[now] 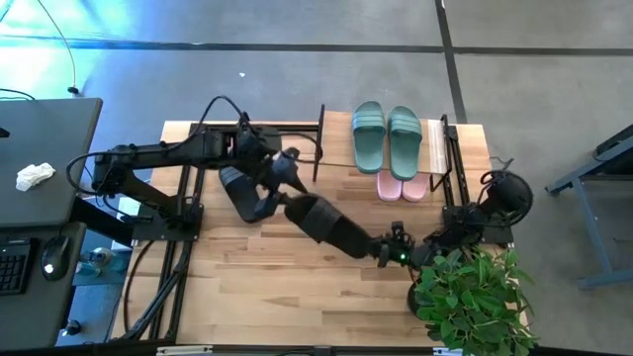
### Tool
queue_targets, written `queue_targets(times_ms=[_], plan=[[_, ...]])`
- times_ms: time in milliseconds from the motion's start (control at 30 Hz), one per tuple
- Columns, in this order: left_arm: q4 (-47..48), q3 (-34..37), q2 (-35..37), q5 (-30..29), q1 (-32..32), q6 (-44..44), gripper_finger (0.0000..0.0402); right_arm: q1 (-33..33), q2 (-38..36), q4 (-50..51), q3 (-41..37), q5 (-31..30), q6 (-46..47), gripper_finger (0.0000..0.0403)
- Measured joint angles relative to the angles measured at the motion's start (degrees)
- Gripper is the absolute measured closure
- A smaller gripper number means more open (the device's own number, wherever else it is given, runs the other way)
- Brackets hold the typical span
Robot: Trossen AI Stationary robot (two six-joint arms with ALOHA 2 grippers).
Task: Pick and place slides into the shelf
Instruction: Put the bottom black slides under the shelf
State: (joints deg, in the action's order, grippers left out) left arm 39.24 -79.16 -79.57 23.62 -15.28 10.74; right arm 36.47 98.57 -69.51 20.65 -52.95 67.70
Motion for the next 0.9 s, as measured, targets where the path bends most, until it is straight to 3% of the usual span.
queue_targets(times_ms=[200, 533, 900], plan=[[-0.1, 0.0, 0.1, 0.3, -0.7, 0.7, 0.0205, 3.5, 0.1, 7.0, -0.9, -5.7, 20.2, 0.0367], [-0.2, 0.0, 0.1, -0.5, -0.5, 5.9, 0.0219, 6.5, 0.2, 27.5, -0.2, -13.6, 60.1, 0.0367], [-0.2, 0.0, 0.1, -0.6, -0.5, 6.9, 0.0224, 2.9, 0.1, 39.6, 5.5, -13.4, 64.0, 0.0367]])
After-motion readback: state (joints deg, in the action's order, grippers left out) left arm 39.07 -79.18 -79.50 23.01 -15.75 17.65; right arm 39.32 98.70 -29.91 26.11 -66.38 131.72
